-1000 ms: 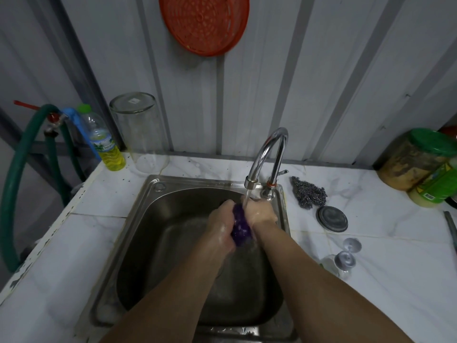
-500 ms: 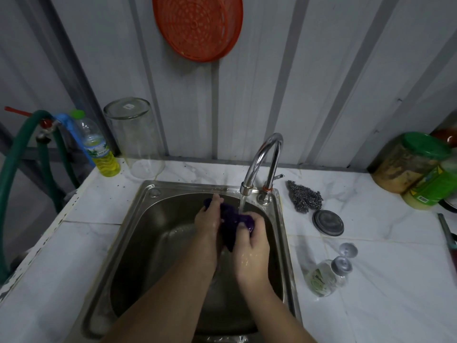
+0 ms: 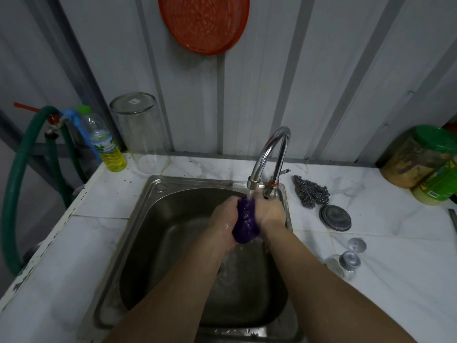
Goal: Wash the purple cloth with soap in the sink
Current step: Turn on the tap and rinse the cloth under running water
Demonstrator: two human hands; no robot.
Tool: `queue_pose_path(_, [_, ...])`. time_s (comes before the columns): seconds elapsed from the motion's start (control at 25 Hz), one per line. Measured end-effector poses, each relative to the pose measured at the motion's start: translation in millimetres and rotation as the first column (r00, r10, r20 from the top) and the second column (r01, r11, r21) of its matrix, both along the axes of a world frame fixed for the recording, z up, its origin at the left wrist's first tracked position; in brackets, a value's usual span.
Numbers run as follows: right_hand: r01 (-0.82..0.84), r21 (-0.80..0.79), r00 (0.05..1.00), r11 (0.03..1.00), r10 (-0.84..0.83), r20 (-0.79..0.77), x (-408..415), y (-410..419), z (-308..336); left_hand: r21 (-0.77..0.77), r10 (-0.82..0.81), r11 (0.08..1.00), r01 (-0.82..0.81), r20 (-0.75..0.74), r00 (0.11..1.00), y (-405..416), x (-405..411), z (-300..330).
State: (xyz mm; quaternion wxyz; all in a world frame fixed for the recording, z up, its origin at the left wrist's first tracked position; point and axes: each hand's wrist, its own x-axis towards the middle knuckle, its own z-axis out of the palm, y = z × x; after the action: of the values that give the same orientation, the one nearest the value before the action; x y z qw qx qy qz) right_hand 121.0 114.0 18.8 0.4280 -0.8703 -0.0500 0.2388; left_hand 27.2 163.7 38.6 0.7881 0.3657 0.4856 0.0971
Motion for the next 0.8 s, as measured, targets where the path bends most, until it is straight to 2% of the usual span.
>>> queue_pose_path(0.04, [0.011,0.008,0.999,1.000,-0.011,0.041,-4,-3,-2,-0.011,0.021,1.000,-0.021,-0.017,1.000,0,-2,0])
queue_pose_path(0.12, [0.011,0.152,0.986,0.988,-0.036,0.162,-23,-12,2,-0.079,0.083,0.993,-0.083,-0.005,0.997,7,-1,1])
queue_pose_path(0.24, [-0.109,0.376,0.960,0.920,-0.001,0.281,-66,-31,14,-0.084,0.207,0.973,-0.214,-0.080,0.975,18,1,-1])
queue_pose_path(0.28, [-0.168,0.396,0.946,0.903,0.034,0.323,-80,-35,17,-0.116,0.226,0.967,-0.227,-0.025,0.974,17,-4,-6])
queue_pose_path(0.32, [-0.218,0.376,0.922,0.900,0.063,0.383,-92,-37,19,-0.207,0.214,0.958,-0.198,0.058,0.975,12,-8,-7])
queue_pose_path(0.36, [-0.246,0.325,0.889,0.913,0.079,0.451,-101,-37,20,-0.231,0.183,0.962,-0.144,0.152,0.971,4,-15,-10])
queue_pose_path(0.4, [-0.248,0.279,0.860,0.928,0.078,0.504,-103,-34,21,-0.265,0.187,0.956,-0.123,0.232,0.954,-1,-20,-11])
queue_pose_path(0.44, [-0.236,0.251,0.849,0.939,0.073,0.522,-101,-29,23,-0.266,0.171,0.958,-0.103,0.249,0.953,0,-19,-14])
queue_pose_path(0.56, [-0.163,0.226,0.917,0.960,0.063,0.393,-68,-12,28,-0.223,0.096,0.973,-0.067,0.123,0.988,7,-3,-9])
queue_pose_path(0.68, [-0.052,0.211,0.985,0.976,0.015,0.173,-25,0,21,-0.124,0.018,0.992,-0.004,0.113,0.993,-2,1,-2])
queue_pose_path(0.8, [0.104,0.233,0.980,0.967,-0.059,-0.192,-6,-2,3,-0.011,-0.012,1.000,0.012,0.006,1.000,-5,0,-3])
